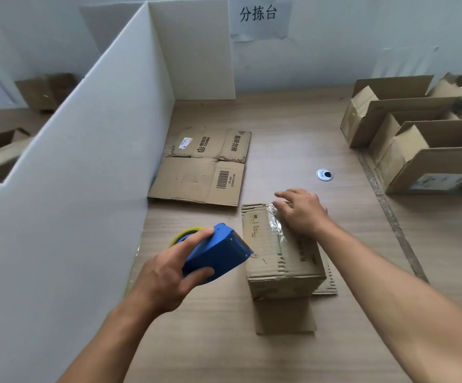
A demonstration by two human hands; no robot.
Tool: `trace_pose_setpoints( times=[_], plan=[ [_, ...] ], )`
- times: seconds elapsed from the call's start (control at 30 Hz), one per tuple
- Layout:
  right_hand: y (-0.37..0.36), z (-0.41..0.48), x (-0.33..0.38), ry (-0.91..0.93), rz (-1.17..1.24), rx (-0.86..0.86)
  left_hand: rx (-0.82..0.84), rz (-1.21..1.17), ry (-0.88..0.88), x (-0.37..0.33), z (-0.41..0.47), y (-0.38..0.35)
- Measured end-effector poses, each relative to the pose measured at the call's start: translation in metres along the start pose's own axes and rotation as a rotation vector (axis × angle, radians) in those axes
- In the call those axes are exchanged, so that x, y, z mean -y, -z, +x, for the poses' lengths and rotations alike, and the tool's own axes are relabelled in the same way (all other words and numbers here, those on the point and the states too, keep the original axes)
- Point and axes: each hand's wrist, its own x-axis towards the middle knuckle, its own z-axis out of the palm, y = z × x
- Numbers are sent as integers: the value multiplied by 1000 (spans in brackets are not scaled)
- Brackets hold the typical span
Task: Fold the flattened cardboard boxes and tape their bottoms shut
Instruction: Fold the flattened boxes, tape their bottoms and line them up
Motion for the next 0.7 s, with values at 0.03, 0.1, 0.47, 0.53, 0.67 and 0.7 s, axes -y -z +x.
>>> trace_pose_setpoints(
  times=[0.03, 0.1, 0.47, 0.53, 0.67, 0.7],
  plan=[
    [2, -8, 0, 24, 20, -57, -13, 26, -22, 0, -2, -1],
    [8, -30, 3, 139, 105, -152, -57, 106, -116, -1, -4, -2],
    [17, -110, 26, 401, 479, 256, -42, 169, -412, -27, -1, 1],
    [11, -109, 26, 391, 535, 212, -21, 174, -428, -31, -1, 2],
    [2, -110, 23, 365, 557, 97, 29, 142, -386, -32, -2, 1],
    [2, -111, 20, 360, 523, 69, 49, 126, -358, -31, -2, 1]
  ],
)
